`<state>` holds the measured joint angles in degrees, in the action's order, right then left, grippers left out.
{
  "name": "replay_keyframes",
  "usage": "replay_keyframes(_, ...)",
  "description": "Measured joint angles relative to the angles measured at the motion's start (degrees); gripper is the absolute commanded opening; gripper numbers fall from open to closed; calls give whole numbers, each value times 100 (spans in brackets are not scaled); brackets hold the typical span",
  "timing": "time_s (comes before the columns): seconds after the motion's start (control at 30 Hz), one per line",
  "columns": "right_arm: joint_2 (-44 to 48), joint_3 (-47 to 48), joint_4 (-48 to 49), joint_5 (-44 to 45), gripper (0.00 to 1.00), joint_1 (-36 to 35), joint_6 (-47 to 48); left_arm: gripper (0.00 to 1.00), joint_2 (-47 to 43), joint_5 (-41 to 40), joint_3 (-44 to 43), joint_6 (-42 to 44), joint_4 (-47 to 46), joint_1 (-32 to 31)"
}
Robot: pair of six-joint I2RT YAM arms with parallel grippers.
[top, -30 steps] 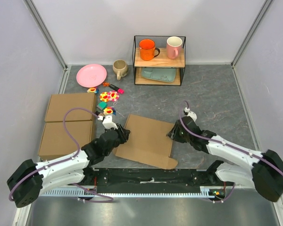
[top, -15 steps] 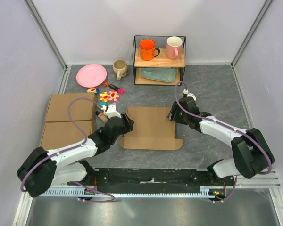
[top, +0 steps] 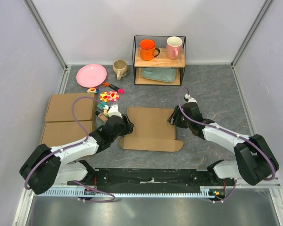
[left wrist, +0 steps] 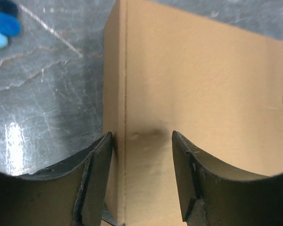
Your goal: Fold the paper box
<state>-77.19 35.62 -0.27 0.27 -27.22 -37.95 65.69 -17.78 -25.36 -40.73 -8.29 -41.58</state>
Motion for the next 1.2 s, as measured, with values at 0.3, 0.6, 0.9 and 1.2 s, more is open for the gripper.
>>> replay_keyframes(0.3,367,-610,675,-26,43,28,-101,37,273,186,452,-337,-809,79)
replay_keyframes(0.6,260,-481,658,-22,61,247,39,53,452,319,463,-483,-1156,101)
replay_keyframes(0.9,1222,9,-654,151,73,328,348,65,-922,245,175,-308,105,57)
replay_keyframes(1.2,1825,-374,-649,129,68,894,190,68,-1202,101,245,-380,229,350)
